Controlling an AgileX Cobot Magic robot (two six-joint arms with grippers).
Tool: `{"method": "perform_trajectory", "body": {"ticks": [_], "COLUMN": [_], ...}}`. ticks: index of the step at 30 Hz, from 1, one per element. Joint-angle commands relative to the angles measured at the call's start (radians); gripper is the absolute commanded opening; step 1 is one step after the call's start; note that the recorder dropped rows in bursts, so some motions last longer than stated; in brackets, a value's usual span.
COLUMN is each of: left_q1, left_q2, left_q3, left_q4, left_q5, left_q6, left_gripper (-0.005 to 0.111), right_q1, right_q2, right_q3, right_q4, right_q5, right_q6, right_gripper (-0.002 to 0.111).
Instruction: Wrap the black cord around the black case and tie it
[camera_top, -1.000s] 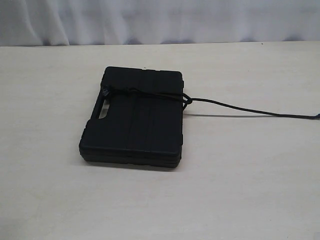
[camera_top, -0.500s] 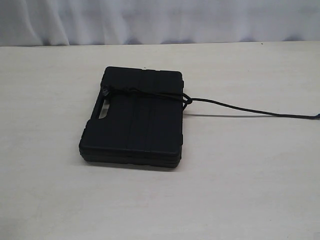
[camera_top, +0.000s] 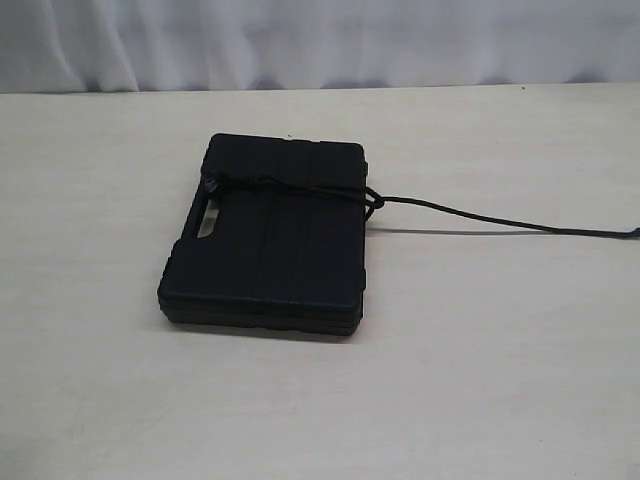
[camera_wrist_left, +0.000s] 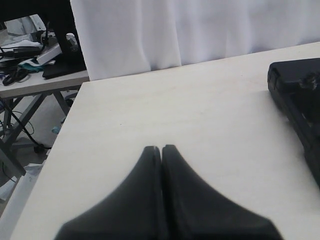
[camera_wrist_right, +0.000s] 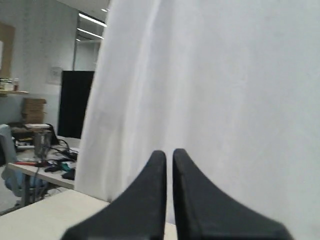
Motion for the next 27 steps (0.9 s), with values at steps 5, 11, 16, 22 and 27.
{"method": "perform_trajectory", "body": {"ticks": [5,11,16,22,27], "left_q1": [0.004,0.004,0.004,0.004,0.004], "left_q2": [-0.002,-0.002,-0.002,-0.002,-0.002], "left_q3": [0.002,0.002,0.002,0.002,0.002], "left_q4": [0.0,0.0,0.0,0.0,0.0], "left_q5": [-0.001,-0.001,-0.001,-0.001,-0.001], "left_q6": [0.002,0.002,0.002,0.002,0.002], "left_gripper": [0.0,0.0,0.0,0.0,0.0], "right_q1": [-0.01,-0.006,-0.006,-0.008,-0.008], "right_q2": [-0.005,-0.005,-0.005,-0.005,-0.005], "right_q3": [0.177,0.375,0.388,0.462,0.465], "right_q4": [-0.28,-0.626,-0.686,-1.009,-1.042], "right_q5": [-0.285,-0.482,-0.482,-0.548,-0.56], "right_q6": [0.246,0.617,0.634,0.881,0.908], "right_gripper": [0.004,0.004,0.004,0.004,0.004]}}
